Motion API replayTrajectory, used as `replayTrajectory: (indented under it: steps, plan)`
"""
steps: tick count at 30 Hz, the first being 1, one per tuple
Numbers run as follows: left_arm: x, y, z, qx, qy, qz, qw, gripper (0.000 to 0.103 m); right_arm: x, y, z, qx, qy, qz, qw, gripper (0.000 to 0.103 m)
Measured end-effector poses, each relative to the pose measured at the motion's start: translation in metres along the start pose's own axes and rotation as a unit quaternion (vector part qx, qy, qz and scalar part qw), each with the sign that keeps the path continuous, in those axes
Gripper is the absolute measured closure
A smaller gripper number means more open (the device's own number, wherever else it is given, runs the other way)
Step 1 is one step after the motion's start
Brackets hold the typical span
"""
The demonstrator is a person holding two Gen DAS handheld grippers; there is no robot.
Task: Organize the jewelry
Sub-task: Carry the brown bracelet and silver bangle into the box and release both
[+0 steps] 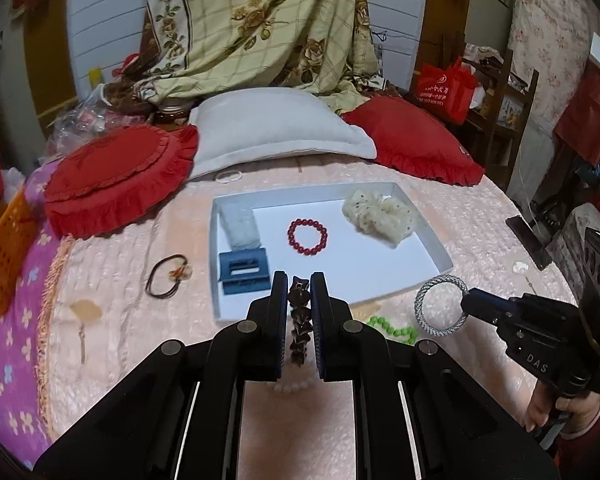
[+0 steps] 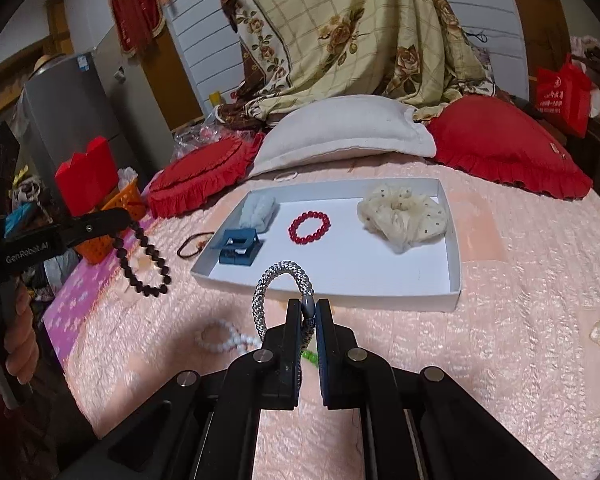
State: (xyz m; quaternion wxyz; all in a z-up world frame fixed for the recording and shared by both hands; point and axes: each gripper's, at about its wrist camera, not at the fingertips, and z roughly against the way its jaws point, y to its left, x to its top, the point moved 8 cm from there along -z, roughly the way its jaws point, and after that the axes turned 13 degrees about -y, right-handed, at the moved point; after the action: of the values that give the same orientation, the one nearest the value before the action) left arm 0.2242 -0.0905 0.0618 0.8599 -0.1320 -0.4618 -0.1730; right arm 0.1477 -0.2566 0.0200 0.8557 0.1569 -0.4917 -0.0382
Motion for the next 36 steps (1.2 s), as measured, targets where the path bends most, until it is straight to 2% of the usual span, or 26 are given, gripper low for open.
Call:
replayTrajectory:
  steps: [12,17,27,36]
  plan:
    - [0.001,-0.013,-0.088,-0.033,0.063,0.032,0.9969,0.093,0.011,-0.029,-0.05,-0.003,0.023,-0.065,0.998,0.096]
    - [-0.011,-0.007,-0.116,-0.023,0.085,0.036,0.9955,0.093,0.004,-0.036,-0.075,-0.004,0.04,-0.086,0.995,0.096]
    - [-0.056,0.018,-0.147,0.006,0.126,0.04,0.9913,0.093,-0.007,-0.039,-0.106,-0.004,0.063,-0.092,0.994,0.096]
    - [-0.068,0.03,-0.151,0.012,0.133,0.057,0.9894,0.093,-0.009,-0.036,-0.133,-0.013,0.077,-0.088,0.993,0.096]
